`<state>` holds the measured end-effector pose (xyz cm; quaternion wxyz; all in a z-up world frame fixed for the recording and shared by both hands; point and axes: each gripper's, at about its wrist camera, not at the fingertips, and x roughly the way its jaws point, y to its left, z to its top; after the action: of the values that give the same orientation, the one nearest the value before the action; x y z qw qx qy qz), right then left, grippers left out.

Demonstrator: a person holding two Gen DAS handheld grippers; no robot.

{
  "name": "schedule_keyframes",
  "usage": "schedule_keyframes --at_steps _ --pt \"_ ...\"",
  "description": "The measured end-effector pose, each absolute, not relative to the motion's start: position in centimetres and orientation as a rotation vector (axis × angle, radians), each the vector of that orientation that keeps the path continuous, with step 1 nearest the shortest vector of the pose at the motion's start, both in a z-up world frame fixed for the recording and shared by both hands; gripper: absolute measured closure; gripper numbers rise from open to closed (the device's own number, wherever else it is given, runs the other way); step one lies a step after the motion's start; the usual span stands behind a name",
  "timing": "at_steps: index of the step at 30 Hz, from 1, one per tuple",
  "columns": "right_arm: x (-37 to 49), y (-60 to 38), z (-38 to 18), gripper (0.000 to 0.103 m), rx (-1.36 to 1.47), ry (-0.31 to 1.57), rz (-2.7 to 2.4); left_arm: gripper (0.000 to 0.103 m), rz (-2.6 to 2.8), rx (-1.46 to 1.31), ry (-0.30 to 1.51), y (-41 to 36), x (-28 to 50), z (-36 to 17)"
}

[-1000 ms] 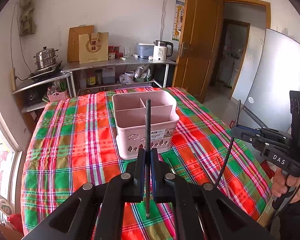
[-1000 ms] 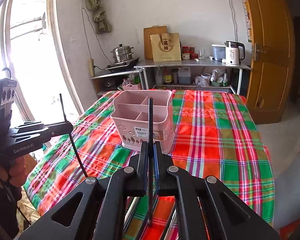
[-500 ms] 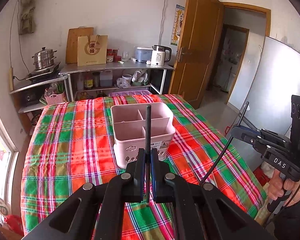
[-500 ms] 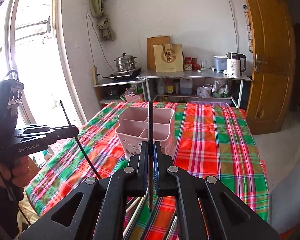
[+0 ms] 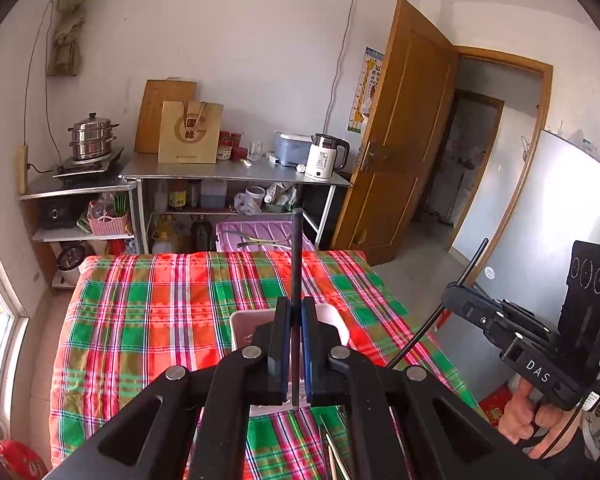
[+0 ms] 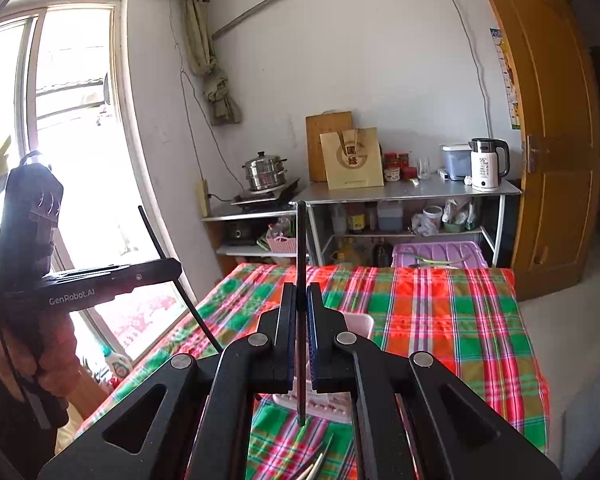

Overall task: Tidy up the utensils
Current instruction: 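Lift the black chopstick with the left tool while the right tool lifts its chopstick toward the basket, then lower the chopstick into the pink basket and open the left tool while the right tool releases its chopstick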

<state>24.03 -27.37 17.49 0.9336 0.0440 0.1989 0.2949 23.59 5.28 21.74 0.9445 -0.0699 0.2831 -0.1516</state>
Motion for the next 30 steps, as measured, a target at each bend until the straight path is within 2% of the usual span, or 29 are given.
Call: schedule_keyframes --at_steps 9,22,29,30 --pt "27.4 -25.3 17.3 0.098 0.148 0.377 0.616 0.098 -0.287 -0.172 0.535 6.3 27.6 21.8" --pt "29.5 -22.2 12.1 0.098 0.104 0.49 0.63 0.098 -0.285 -0.203 0.63 6.8 30.2 15.0" --pt "29.8 -22.1 10.4 0.098 0.088 0.55 0.642 0.098 -0.278 -0.198 0.65 6.9 30.4 13.4" --pt "29.7 -22.2 10.2 0.098 0.087 0.552 0.643 0.095 -0.277 -0.196 0.647 6.9 30.3 13.3"
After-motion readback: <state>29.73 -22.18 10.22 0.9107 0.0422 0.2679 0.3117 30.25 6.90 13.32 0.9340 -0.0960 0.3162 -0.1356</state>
